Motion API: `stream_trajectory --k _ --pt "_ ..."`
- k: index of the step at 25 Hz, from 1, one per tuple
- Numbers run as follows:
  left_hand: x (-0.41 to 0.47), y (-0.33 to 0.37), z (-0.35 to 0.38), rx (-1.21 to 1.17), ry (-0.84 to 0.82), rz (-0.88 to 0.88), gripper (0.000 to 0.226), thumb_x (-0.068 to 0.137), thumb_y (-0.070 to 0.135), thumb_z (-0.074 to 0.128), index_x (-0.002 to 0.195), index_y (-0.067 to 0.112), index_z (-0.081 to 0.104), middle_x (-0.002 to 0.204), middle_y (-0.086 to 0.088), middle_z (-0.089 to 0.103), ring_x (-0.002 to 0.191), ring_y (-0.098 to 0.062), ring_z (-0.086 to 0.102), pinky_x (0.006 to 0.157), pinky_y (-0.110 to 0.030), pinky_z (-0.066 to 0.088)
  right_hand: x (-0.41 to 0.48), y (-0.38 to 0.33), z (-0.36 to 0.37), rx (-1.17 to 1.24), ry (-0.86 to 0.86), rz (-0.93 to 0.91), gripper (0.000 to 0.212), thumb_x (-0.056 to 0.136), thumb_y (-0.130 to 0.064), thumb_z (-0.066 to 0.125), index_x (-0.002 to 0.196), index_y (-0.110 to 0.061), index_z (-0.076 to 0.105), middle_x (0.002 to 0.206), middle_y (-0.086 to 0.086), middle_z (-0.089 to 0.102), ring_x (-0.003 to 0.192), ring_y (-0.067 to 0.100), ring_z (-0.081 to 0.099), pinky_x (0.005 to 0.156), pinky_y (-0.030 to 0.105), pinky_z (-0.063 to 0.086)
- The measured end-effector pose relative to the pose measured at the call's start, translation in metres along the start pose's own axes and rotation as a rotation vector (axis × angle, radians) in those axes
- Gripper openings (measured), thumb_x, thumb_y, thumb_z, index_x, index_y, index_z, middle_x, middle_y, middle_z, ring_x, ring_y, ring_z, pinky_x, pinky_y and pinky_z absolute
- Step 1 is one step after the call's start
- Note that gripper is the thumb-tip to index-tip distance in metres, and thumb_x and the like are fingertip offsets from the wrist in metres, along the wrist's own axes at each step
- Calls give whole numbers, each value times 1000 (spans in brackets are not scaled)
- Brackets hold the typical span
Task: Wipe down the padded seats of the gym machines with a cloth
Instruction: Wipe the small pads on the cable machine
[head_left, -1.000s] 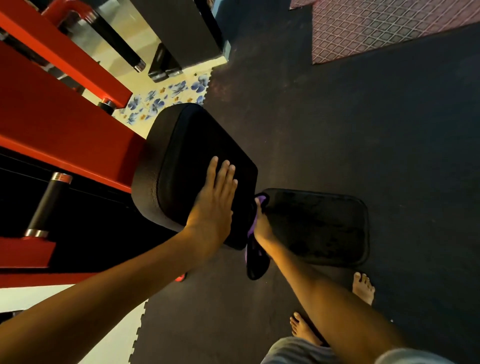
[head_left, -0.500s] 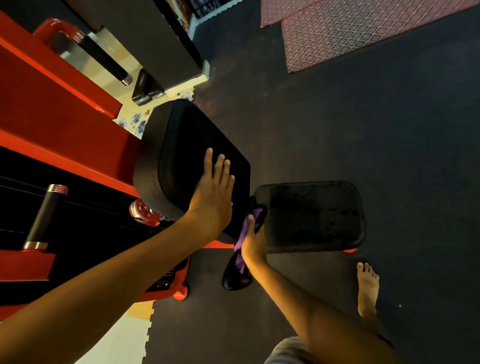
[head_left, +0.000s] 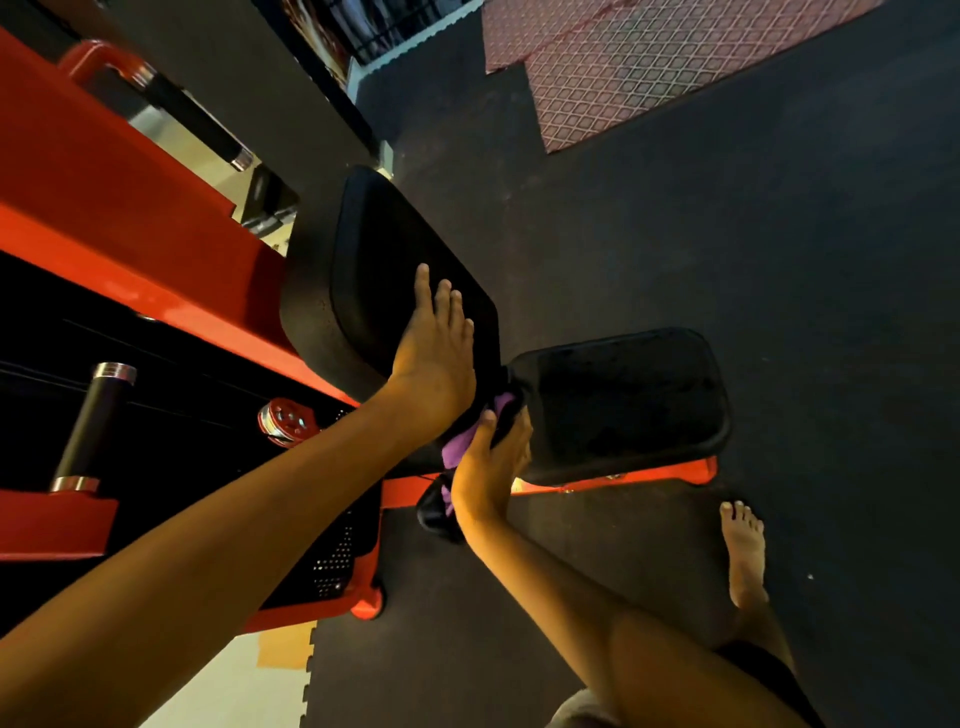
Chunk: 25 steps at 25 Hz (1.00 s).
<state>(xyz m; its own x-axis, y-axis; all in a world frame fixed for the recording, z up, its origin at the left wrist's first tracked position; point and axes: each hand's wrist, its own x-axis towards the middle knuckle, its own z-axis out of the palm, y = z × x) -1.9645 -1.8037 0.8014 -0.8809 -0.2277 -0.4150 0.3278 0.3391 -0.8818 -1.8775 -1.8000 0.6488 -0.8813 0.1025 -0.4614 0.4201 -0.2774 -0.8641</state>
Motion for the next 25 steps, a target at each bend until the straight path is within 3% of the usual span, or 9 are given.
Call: stream_trajectory --k 2,5,8,12,16,20,25 --pt "-2 0 -1 1 5 15 70 106 52 13 161 9 10 167 -25 3 154 -45 0 119 -69 -4 13 7 -1 -27 -4 23 72 91 -53 41 147 -8 47 148 12 52 138 29 44 115 43 33" --pt "-1 1 0 -16 12 19 68 106 50 13 160 8 11 166 -25 4 154 -45 1 119 -69 -3 55 22 -2 21 -92 229 70 85 -51 50 141 -8 55 139 15 59 131 31 55 111 44 41" --pt "-3 5 3 -48 15 9 68 107 51 15 161 8 12 166 -25 5 153 -46 1 118 -70 -4 79 17 -4 -31 -217 442 55 98 -44 55 143 -12 56 142 13 60 128 32 57 111 44 43" --pt "-3 12 5 -151 57 -2 73 105 56 21 160 7 20 166 -23 15 154 -43 8 118 -71 -5 88 -11 -22 -236 -306 272 41 103 -31 53 140 -14 57 136 13 62 126 34 58 103 38 46" --pt "1 29 10 -452 143 -21 63 105 50 27 151 9 41 158 -19 37 151 -41 23 119 -69 -4 101 -33 -51 -439 -384 82 36 102 -31 52 132 -11 57 123 9 65 111 27 63 85 32 51" --pt "14 65 8 -815 134 -8 58 104 44 33 150 10 40 159 -17 32 151 -37 20 123 -62 0 122 -46 -86 -770 -320 -20 48 98 -45 54 136 -16 52 134 11 58 117 35 61 97 47 51" --pt "47 125 7 -1187 102 38 56 101 42 43 150 14 38 161 -12 28 151 -33 21 123 -55 13 140 -60 -134 -953 -255 -66 56 101 -46 53 147 -16 44 143 10 52 119 37 59 96 47 51"
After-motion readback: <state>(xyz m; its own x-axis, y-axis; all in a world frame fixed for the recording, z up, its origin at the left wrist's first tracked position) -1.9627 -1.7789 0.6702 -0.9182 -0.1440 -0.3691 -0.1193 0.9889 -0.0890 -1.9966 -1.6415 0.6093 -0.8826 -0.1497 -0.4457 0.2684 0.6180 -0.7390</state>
